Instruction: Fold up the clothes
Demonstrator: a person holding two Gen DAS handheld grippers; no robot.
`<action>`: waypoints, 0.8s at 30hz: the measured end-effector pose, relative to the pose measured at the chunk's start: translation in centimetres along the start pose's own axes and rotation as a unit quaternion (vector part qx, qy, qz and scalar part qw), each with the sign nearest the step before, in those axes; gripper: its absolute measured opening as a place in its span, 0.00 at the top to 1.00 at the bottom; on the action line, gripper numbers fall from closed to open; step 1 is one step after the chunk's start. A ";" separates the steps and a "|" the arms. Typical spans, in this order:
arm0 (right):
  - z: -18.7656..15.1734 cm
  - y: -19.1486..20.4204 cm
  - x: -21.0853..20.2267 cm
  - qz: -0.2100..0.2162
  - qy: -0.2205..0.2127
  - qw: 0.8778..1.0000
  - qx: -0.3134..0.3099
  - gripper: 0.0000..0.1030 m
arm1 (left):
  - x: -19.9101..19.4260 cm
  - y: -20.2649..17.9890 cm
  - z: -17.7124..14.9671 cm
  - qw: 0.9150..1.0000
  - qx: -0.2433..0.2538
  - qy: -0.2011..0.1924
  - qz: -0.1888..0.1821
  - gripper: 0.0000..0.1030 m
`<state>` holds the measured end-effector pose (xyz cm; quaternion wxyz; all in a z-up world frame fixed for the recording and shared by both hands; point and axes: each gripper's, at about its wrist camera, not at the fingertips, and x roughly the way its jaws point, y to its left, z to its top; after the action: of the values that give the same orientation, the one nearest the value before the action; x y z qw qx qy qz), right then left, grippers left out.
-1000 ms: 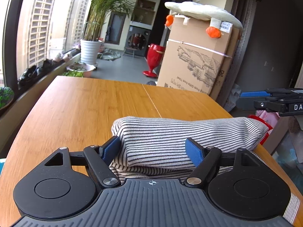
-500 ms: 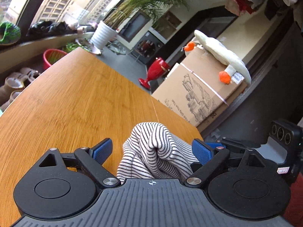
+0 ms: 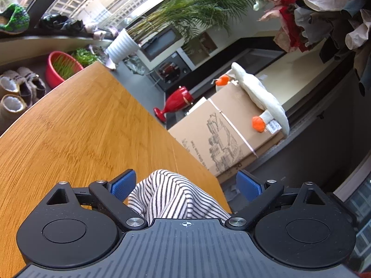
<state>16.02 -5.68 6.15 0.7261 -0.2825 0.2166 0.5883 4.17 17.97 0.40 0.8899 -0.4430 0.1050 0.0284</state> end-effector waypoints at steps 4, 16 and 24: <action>-3.9 8.3 -0.9 -0.144 -0.061 0.968 -0.194 0.57 | -1.3 -1.9 -0.1 1.000 0.019 0.002 0.025 0.06; -3.5 1.4 -8.9 -0.095 -0.088 0.989 0.065 0.54 | -1.3 -6.2 -2.8 0.974 0.174 0.059 0.130 0.26; -8.9 -7.3 -12.1 -0.179 -0.064 0.937 0.295 0.45 | -2.2 -7.7 -4.3 0.962 0.219 0.060 0.151 0.26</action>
<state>20.71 -21.50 8.44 0.8824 -0.0520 0.2793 0.3751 2.41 9.99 4.40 0.9427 -0.2171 0.2272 0.1118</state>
